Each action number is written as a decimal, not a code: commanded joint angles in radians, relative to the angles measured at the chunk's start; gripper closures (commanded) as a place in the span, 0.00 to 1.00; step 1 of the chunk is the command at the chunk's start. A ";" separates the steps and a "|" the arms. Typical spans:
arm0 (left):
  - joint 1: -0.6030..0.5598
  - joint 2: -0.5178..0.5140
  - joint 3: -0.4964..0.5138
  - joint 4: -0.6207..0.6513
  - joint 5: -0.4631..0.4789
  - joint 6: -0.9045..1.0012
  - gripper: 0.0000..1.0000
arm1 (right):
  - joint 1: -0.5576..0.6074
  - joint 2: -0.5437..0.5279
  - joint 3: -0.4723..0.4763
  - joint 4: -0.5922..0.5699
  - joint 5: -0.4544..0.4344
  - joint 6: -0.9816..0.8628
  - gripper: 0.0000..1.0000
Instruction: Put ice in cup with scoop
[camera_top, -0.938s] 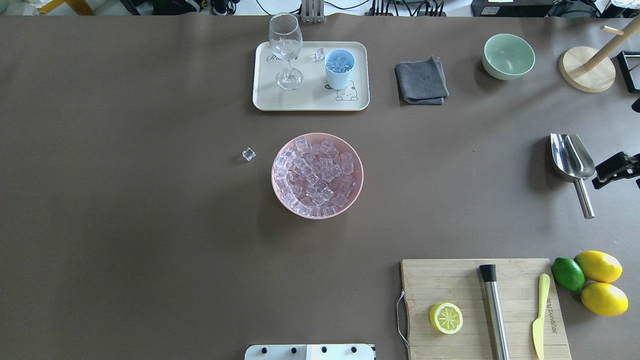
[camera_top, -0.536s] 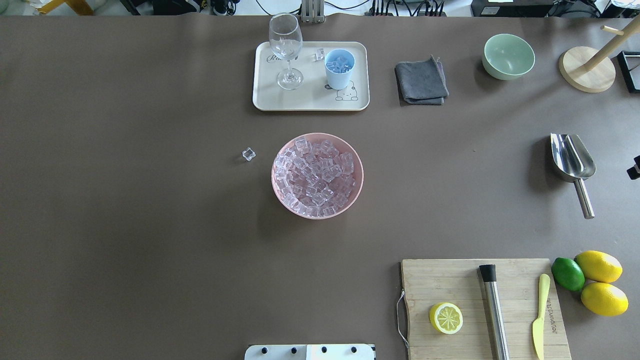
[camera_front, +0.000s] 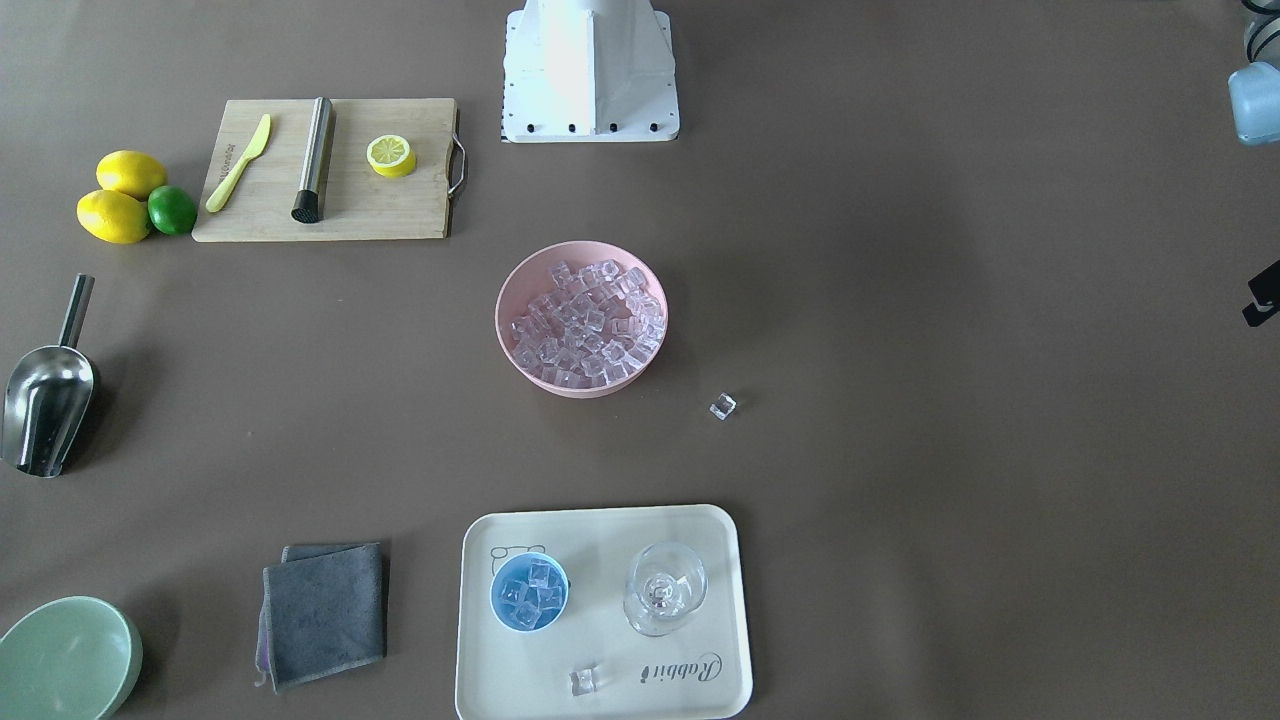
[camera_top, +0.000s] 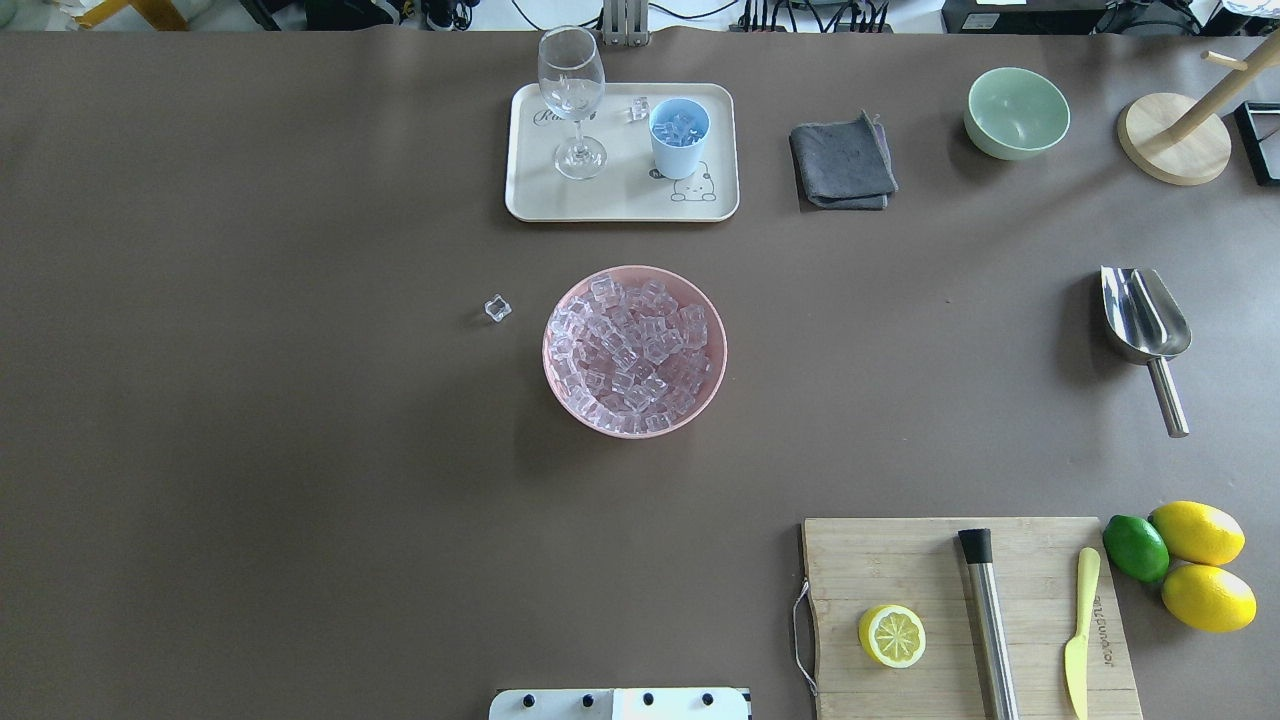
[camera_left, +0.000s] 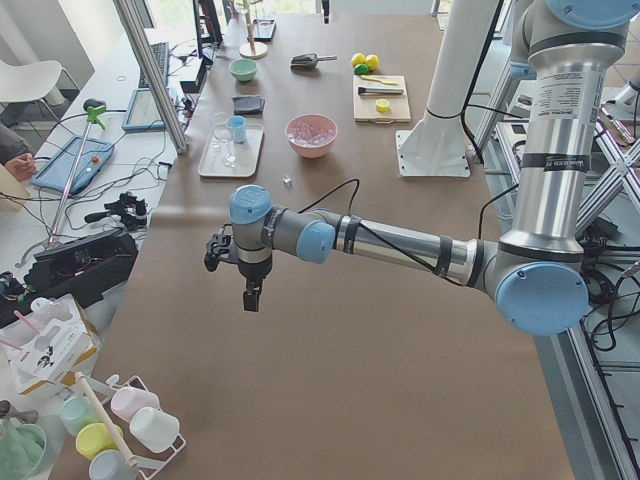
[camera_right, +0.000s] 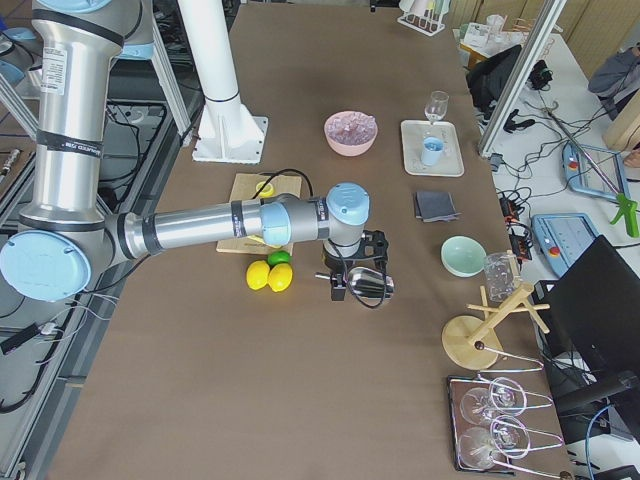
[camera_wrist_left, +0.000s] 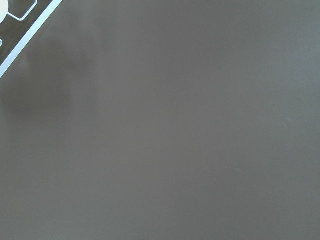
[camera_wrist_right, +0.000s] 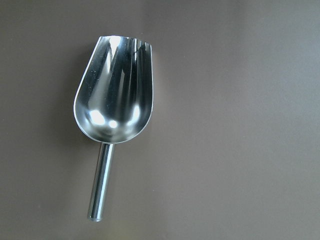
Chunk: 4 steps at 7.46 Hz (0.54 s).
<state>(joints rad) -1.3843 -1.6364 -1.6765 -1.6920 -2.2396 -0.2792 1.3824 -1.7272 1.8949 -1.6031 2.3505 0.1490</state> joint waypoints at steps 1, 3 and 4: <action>0.014 0.000 0.001 0.000 0.000 0.000 0.02 | 0.059 -0.031 -0.016 -0.001 0.026 -0.097 0.00; 0.016 0.000 0.004 0.000 0.000 0.000 0.02 | 0.090 -0.048 -0.046 -0.001 0.026 -0.112 0.00; 0.016 0.000 0.001 0.000 0.000 0.000 0.02 | 0.104 -0.052 -0.051 -0.001 0.024 -0.114 0.00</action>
<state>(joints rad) -1.3691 -1.6368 -1.6738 -1.6920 -2.2396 -0.2792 1.4603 -1.7687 1.8588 -1.6040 2.3748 0.0441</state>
